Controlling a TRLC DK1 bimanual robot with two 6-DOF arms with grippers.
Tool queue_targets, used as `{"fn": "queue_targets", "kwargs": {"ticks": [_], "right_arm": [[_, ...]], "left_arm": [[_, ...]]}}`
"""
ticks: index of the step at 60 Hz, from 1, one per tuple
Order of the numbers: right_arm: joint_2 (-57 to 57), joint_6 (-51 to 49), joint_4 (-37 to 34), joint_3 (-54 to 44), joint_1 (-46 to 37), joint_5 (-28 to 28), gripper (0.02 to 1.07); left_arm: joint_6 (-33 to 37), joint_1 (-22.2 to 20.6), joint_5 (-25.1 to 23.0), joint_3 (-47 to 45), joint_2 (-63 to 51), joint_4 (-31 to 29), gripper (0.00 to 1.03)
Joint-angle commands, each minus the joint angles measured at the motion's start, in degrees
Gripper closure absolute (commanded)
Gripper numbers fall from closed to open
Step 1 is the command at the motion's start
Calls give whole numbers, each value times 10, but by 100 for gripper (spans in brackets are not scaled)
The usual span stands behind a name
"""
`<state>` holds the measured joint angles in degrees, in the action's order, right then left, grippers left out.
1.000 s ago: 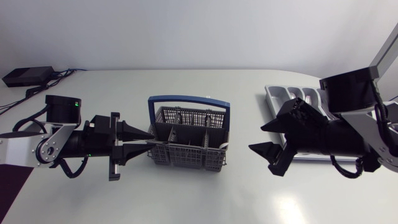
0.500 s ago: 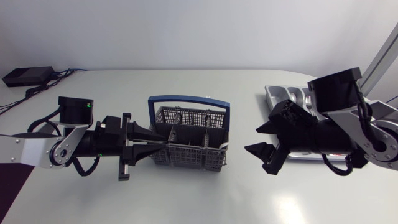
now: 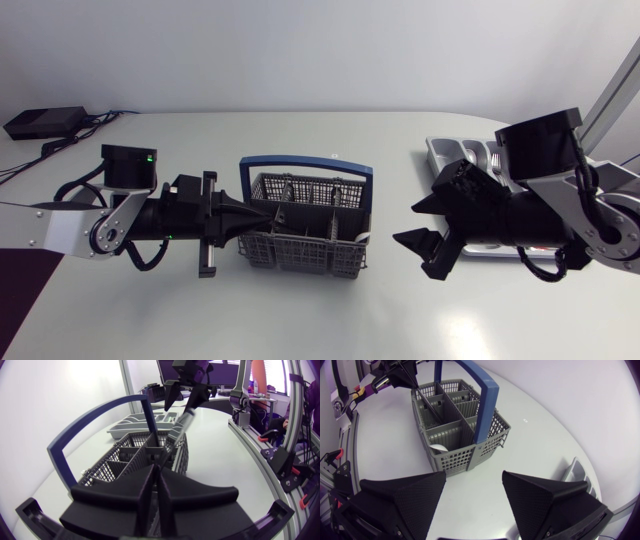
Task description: Unload the cutlery basket into the drawer organizer.
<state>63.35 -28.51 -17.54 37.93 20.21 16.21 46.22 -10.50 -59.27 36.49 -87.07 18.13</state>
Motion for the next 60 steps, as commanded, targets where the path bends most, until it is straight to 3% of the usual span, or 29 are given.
{"fn": "queue_targets", "kwargs": {"ticks": [1, 11, 24, 40, 48, 60], "right_arm": [[0, 9, 6, -2, 2, -4, 26], [-8, 6, 6, -10, 0, -3, 26], [-29, 3, 4, -18, 0, 2, 26], [-50, 3, 2, -26, 3, 13, 26], [-68, 7, -16, -8, 1, 45, 26], [-62, 28, -69, 65, -2, 141, 25]], "left_arm": [[-30, -11, -8, 11, -2, -6, 100], [-46, -42, 44, 35, 38, -45, 100], [-17, -73, 86, 107, 85, -192, 100], [-24, -107, 127, 177, 82, -271, 100], [-40, -111, 128, 231, 95, -318, 100], [-59, -134, 128, 314, 106, -398, 100]]}}
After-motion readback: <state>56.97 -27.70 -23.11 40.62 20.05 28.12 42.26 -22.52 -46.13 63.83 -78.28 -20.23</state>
